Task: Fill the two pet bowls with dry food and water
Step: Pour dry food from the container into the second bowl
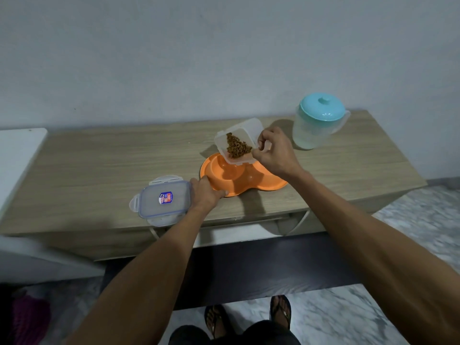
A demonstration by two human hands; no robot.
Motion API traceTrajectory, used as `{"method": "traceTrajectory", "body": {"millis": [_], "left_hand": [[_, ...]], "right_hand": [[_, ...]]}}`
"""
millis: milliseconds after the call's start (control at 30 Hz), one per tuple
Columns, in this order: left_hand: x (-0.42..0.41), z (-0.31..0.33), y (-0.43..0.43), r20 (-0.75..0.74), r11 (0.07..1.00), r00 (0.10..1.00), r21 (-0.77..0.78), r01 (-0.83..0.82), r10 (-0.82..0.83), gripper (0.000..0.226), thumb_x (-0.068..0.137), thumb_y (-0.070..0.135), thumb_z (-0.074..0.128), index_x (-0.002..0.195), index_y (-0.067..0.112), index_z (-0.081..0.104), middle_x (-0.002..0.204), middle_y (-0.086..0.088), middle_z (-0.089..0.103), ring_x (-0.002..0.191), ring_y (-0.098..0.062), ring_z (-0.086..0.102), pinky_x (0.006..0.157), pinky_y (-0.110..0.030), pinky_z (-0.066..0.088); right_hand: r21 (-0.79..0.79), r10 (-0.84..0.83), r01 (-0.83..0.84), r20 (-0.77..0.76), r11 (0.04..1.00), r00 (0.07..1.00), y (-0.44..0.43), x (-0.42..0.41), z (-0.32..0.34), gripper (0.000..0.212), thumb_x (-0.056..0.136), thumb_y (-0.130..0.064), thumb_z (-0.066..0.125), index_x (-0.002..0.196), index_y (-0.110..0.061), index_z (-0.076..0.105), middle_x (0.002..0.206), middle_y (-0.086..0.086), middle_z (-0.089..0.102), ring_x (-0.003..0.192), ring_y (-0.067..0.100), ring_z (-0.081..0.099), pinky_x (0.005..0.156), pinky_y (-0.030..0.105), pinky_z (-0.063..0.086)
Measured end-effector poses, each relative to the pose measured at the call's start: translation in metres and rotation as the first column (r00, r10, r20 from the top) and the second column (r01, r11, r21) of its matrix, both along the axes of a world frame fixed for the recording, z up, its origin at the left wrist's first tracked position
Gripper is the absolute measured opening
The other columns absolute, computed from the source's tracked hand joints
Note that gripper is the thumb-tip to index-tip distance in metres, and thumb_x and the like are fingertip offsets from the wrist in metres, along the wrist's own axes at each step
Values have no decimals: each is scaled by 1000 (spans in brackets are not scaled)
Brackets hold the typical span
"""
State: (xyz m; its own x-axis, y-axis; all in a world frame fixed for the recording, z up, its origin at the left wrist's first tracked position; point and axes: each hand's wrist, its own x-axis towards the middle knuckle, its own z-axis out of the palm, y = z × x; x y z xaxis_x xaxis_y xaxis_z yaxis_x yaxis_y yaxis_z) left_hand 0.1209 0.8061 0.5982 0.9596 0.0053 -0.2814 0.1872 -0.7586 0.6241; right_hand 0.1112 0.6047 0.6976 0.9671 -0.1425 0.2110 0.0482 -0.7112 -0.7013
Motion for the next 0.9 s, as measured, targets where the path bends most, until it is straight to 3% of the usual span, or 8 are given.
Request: {"method": "traceTrajectory", "body": {"millis": [100,267,367,467,900], "left_hand": [[0,0,0,4,1000,1000,4,-2,1,69,70,41,82,125,11,53,126,-15,39,115,-31,49,99,-38,43],[1,-1,0,5,1000,1000,14,2,-2,69,69,40,82,125,11,54,127,-16,39,114,-31,50,98,-37,43],[1,0,0,5,1000,1000,13,-2,2,68,69,39,82,124,11,55,126,-15,40,113,-31,51,99,-37,43],[1,0,-1,8,1000,1000,23,0,0,68,69,39,83,123,11,54,126,-15,41,111,-30,52,98,-37,45],[1,-1,-1,20,1000,1000,22,-14,14,66,69,39,83,121,11,56,124,-14,41,112,-30,52,102,-37,44]], "right_hand": [[-58,54,-52,33,997,998,1,-4,-5,17,73,-14,71,73,-15,54,113,5,54,99,18,52,79,32,49],[-176,172,-156,78,972,982,2,-10,-11,18,76,-14,74,78,-10,56,122,10,52,102,18,50,81,32,47],[-272,264,-235,75,933,962,3,-14,-12,21,77,-15,75,77,-11,55,128,13,50,112,27,53,86,30,44],[-361,316,-275,59,891,947,4,-17,-11,19,77,-13,74,77,-8,56,132,17,50,120,35,52,86,37,49],[-552,445,-340,63,761,893,10,-18,-13,20,72,-6,76,76,-6,57,130,22,54,114,40,55,80,35,48]]}}
